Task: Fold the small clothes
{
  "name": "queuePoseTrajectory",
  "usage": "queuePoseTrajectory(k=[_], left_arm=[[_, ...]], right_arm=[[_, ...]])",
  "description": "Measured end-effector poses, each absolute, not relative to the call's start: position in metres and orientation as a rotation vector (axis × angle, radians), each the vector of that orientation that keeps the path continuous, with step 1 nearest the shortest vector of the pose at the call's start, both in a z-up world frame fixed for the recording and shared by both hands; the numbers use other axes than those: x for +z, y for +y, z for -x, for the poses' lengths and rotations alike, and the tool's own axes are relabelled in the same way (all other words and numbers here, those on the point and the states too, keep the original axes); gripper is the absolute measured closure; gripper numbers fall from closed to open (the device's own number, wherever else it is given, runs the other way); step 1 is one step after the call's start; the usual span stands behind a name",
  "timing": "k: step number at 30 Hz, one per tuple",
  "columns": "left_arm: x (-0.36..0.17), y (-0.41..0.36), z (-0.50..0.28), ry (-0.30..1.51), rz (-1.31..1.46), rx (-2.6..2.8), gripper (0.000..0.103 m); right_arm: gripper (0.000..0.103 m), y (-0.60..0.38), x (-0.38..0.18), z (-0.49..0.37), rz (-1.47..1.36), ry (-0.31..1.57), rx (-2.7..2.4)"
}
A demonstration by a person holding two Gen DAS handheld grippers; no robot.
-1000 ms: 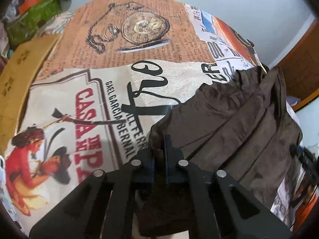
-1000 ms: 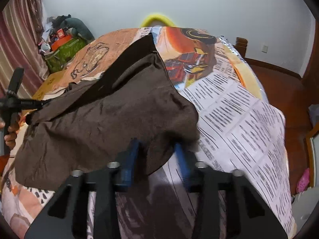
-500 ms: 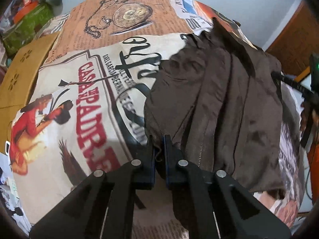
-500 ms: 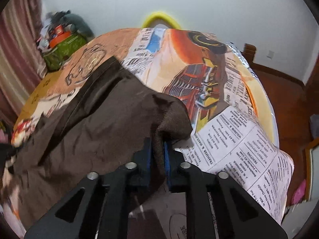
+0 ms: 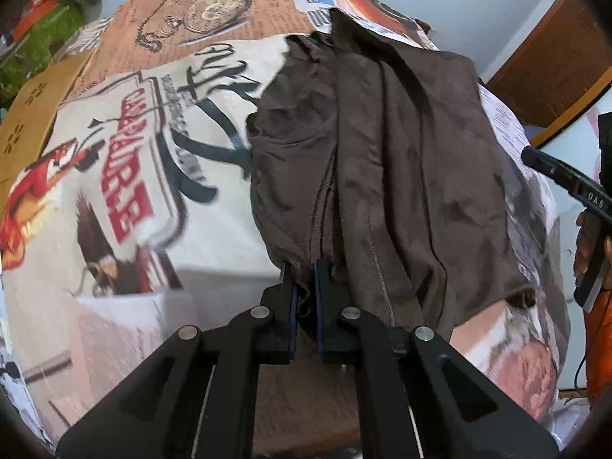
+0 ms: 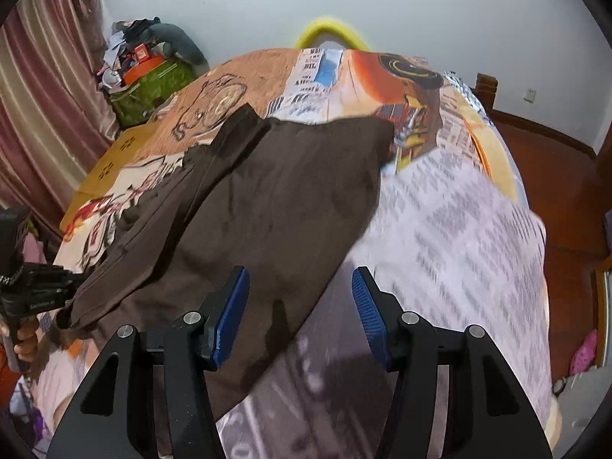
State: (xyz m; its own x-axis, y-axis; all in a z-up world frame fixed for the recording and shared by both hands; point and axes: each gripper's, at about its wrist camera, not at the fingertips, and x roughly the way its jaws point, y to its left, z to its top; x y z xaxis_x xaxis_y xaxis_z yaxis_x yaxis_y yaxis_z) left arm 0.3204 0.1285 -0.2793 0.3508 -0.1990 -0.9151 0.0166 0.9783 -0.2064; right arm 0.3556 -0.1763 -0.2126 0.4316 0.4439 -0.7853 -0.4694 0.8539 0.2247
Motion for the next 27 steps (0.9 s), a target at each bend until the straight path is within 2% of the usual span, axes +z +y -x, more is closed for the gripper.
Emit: queuePoseTrajectory(k=[7, 17, 19, 21, 25, 27], left_arm=[[-0.271, 0.11, -0.301, 1.197, 0.139, -0.126, 0.096], [-0.233, 0.111, -0.3, 1.129, 0.048, -0.074, 0.088], [-0.222, 0.104, -0.299, 1.097, 0.031, -0.081, 0.08], [-0.214, 0.095, -0.299, 1.072, 0.045, -0.114, 0.063], [-0.216, 0.069, -0.303, 1.072, 0.001, -0.18, 0.053], [-0.222, 0.054, -0.309, 1.084, -0.032, -0.196, 0.034]], right_arm=[[0.051, -0.182, -0.222, -0.333, 0.021, 1.022, 0.581], [0.051, -0.171, -0.237, -0.307, 0.043, 1.058, 0.616], [0.051, -0.168, -0.242, -0.306, 0.038, 1.069, 0.617], [0.051, -0.163, -0.249, -0.304, 0.044, 1.088, 0.621], [0.051, -0.156, -0.256, -0.297, 0.083, 1.095, 0.618], [0.051, -0.156, -0.256, -0.297, 0.092, 1.095, 0.623]])
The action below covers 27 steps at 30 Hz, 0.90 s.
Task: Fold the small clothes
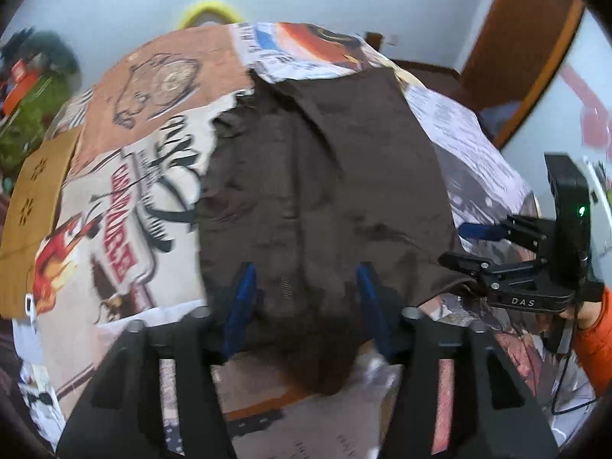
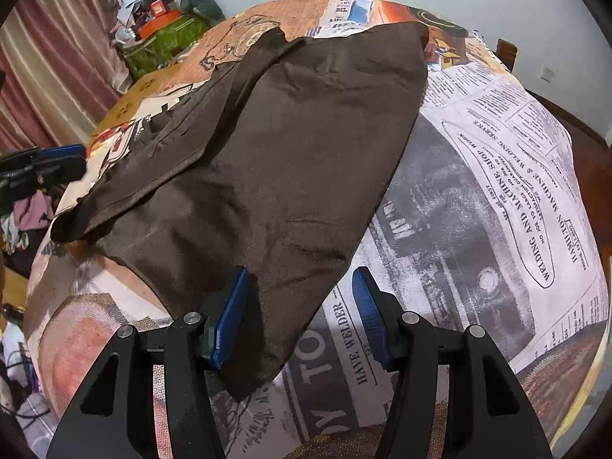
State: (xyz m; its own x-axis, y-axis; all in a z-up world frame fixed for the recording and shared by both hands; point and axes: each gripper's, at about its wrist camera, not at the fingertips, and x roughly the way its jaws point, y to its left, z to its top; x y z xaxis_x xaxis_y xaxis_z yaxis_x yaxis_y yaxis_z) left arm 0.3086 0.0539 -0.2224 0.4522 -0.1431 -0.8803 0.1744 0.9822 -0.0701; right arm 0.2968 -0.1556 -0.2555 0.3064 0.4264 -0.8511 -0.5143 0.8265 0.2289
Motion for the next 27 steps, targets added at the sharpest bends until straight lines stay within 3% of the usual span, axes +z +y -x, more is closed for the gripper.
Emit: queuePoseTrajectory(k=[3, 9, 14, 27], left_arm=[[-0.235, 0.041, -0.319, 1.109, -0.041, -0.204, 0.025], [-0.268, 0.034, -0.343, 1.186, -0.067, -0.14, 0.025], [-0.271, 0.046, -0.345, 1.145, -0.137, -0.036, 0.025], [-0.252, 0.161, -0.326, 1.152, -0.006, 0.139, 0.025]], right_arm=[[0.051, -0.154, -0.256, -0.297, 0.102, 1.096, 0.623], [0.049, -0.15, -0.258, -0.293, 0.14, 1.087, 0.627], [0.049, -0.15, -0.259, -0.293, 0.141, 1.088, 0.636], [0.049, -0.152, -0.26, -0.291, 0.143, 1.082, 0.643]])
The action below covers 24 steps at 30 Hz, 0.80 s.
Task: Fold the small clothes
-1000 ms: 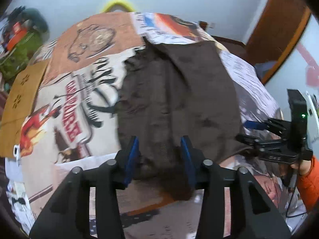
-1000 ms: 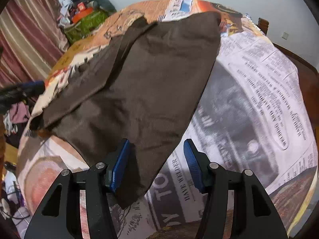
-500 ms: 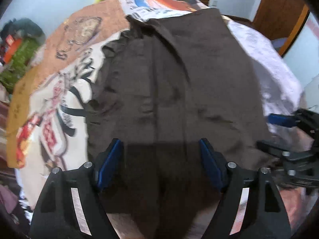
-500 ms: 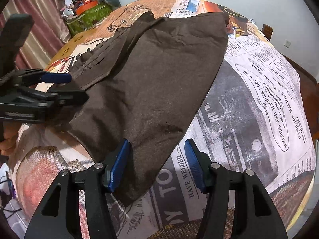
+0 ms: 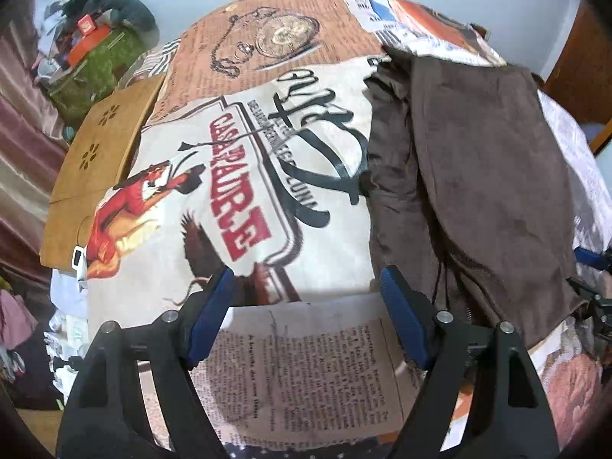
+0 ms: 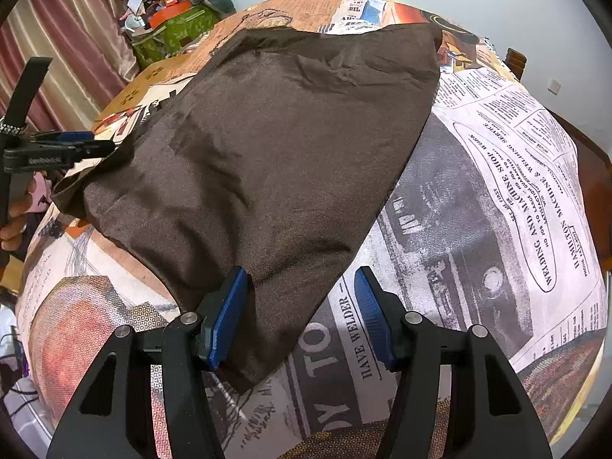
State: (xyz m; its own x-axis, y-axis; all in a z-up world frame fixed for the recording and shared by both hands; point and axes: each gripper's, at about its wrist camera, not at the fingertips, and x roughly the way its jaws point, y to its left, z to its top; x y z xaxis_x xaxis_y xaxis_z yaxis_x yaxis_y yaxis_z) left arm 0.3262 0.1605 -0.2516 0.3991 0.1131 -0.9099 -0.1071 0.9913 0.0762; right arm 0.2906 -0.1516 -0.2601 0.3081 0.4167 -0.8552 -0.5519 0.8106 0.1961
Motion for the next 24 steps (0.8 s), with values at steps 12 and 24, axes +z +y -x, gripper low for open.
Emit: queuePoseTrajectory(k=[12, 24], left_arm=[[-0.234, 0.105, -0.383, 1.12, 0.037, -0.048, 0.025], [-0.25, 0.088, -0.353, 1.212, 0.093, -0.15, 0.027]], right_arm=[[0.049, -0.154, -0.248, -0.297, 0.159, 1.065, 0.635], [0.049, -0.178, -0.236, -0.297, 0.037, 1.037, 0.617]])
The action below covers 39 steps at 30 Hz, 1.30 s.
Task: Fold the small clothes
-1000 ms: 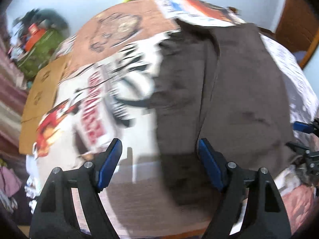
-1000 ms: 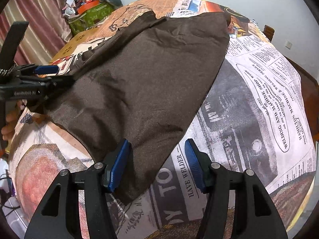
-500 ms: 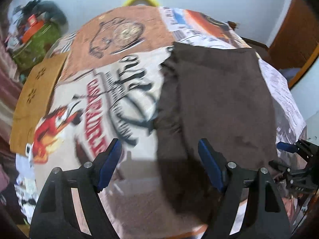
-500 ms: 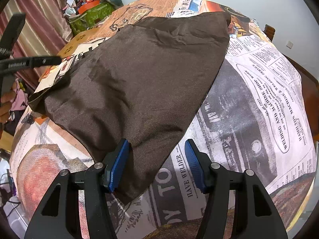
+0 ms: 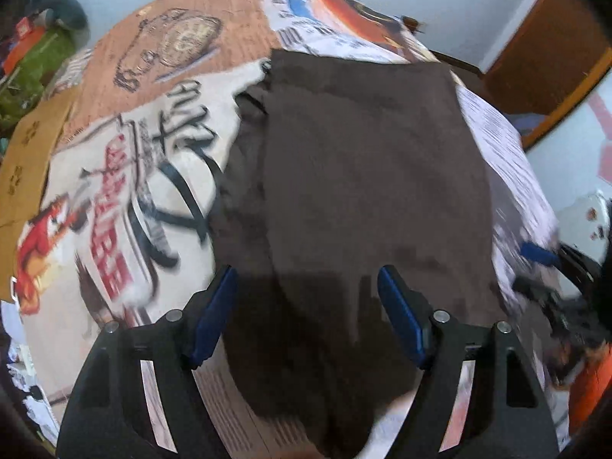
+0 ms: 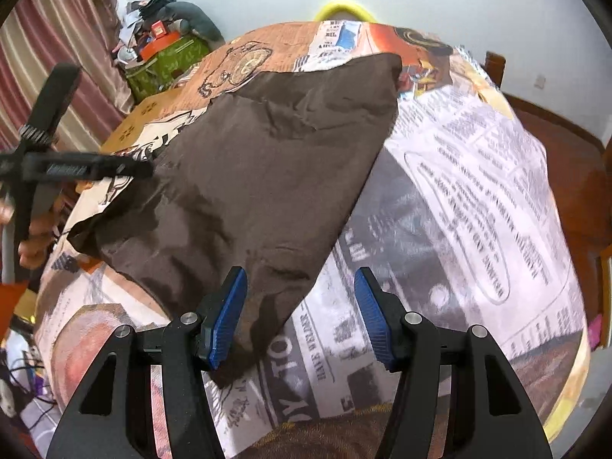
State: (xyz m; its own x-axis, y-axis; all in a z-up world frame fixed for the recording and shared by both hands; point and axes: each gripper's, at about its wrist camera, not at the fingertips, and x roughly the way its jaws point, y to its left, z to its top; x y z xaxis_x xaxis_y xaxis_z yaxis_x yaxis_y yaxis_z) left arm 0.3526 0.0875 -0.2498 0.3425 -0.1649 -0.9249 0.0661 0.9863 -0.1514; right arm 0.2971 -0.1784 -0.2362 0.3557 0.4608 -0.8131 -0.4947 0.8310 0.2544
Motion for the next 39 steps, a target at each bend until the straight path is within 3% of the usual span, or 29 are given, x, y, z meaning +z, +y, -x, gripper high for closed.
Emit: queuePoseTrajectory(k=[5, 7, 10, 11, 12, 15, 21, 29, 32, 34, 36, 39], left_arm=[[-0.259, 0.084, -0.323, 1.26, 0.085, -0.179, 0.028], [-0.263, 0.084, -0.315, 1.26, 0.084, -0.173, 0.038], [-0.263, 0.088, -0.309, 1.237, 0.106, -0.16, 0.063], [-0.261, 0.09, -0.308, 1.231, 0.121, -0.167, 0.084], [-0.26, 0.093, -0.307, 1.228, 0.144, -0.174, 0.092], [-0.25, 0.097, -0.304, 1.186, 0.153, -0.172, 0.1], [-0.231, 0.115, -0.297, 1.109, 0.169, -0.118, 0.101], [-0.268, 0.154, -0.291, 1.22, 0.297, -0.06, 0.099], [-0.263, 0.157, -0.287, 1.203, 0.292, -0.044, 0.089], [-0.252, 0.154, -0.283, 1.168, 0.244, -0.03, 0.075], [-0.238, 0.148, -0.277, 1.121, 0.187, -0.026, 0.049], [-0.223, 0.137, -0.266, 1.064, 0.106, -0.034, 0.038]], right_arm=[[0.049, -0.171, -0.244, -0.289, 0.034, 1.083, 0.647], [0.049, -0.168, -0.245, -0.285, 0.041, 1.095, 0.651], [0.049, -0.167, -0.245, -0.282, 0.041, 1.096, 0.653], [0.049, -0.166, -0.245, -0.282, 0.046, 1.1, 0.65], [0.049, -0.167, -0.246, -0.281, 0.052, 1.103, 0.647], [0.049, -0.166, -0.252, -0.282, 0.07, 1.119, 0.634], [0.049, -0.167, -0.254, -0.279, 0.08, 1.113, 0.618], [0.049, -0.167, -0.252, -0.276, 0.085, 1.109, 0.603], [0.049, -0.171, -0.247, -0.274, 0.067, 1.096, 0.595], [0.049, -0.175, -0.241, -0.271, 0.053, 1.081, 0.587], [0.049, -0.178, -0.232, -0.267, 0.047, 1.06, 0.583], [0.049, -0.179, -0.221, -0.259, 0.052, 1.035, 0.591]])
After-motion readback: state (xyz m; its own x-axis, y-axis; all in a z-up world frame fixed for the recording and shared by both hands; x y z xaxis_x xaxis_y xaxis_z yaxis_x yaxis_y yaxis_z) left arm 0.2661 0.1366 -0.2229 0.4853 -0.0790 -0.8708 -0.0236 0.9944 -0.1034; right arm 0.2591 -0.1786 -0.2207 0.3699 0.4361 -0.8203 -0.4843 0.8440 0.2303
